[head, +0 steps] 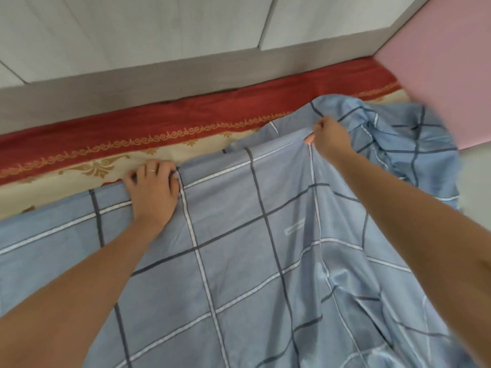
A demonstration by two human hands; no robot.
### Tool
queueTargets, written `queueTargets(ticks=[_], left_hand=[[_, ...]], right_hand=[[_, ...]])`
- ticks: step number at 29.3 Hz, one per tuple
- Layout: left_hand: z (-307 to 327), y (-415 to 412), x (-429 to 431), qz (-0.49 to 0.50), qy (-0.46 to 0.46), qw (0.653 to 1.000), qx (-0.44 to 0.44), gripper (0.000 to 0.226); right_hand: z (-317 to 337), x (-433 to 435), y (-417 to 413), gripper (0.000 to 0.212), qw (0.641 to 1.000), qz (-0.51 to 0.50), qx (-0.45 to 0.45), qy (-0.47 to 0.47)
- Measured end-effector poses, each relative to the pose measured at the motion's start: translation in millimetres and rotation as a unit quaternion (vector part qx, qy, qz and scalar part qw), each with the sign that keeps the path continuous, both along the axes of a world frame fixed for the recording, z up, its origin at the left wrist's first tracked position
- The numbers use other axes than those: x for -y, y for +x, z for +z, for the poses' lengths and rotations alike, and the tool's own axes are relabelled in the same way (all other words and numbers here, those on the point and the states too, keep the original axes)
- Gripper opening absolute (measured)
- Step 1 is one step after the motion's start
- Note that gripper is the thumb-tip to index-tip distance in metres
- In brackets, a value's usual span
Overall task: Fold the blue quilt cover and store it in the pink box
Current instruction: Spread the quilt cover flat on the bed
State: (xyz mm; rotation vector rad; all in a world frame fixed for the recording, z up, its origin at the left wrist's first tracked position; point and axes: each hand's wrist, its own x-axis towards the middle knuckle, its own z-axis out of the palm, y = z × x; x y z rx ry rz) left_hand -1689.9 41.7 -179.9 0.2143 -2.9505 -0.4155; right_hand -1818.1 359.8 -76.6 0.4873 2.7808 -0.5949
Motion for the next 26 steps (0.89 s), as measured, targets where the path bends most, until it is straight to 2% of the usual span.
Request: queueTargets(ticks=[3,5,8,10,11,13,15,18,22,26], left_hand=[[-11,3,-3,-0.060,-0.014,0.997,-0.036,0.018],[-15,1,-4,-0.065,-0.009,0.997,-0.028,0.020],[-14,0,-1,-0.069,-0.007,0.998,-0.010,0.026],[-13,-1,0,-0.056,-0.005,0.998,0.004,0.029],[-11,-3,-1,-0.045,-0.006,0.999,0.016,0.030],[-6,-10,-3,-0.038,-0.022,0.998,0.046,0.029],[-2,-18,-2,-0.040,-0.025,0.997,0.060,0.022],[-3,-22,0,-0.045,-0.012,0.998,0.033,0.020],[-13,-19,-2,-0.041,-0.038,0.998,0.013,0.017],[-14,-22,-2,-0.044,-0.039,0.998,0.009,0.023]], right_hand=[[-15,0,5,0.020,0.996,-0.008,-0.083,-0.042],[-32,-3,4,0.017,0.997,-0.004,-0.062,-0.048],[-45,-8,3,0.030,0.988,0.074,0.089,0.098],[-42,-7,1,0.038,0.962,0.167,0.079,0.203],[-40,-3,-2,0.040,0.948,0.215,0.066,0.225],[-33,9,-8,0.039,0.943,0.242,0.104,0.202],[-28,18,-12,0.034,0.956,0.205,0.158,0.135],[-25,12,-18,0.028,0.963,0.195,0.167,0.080],[-29,-7,-31,0.006,0.970,0.214,0.101,0.060],[-31,-20,-41,0.009,0.987,0.161,0.025,0.010]])
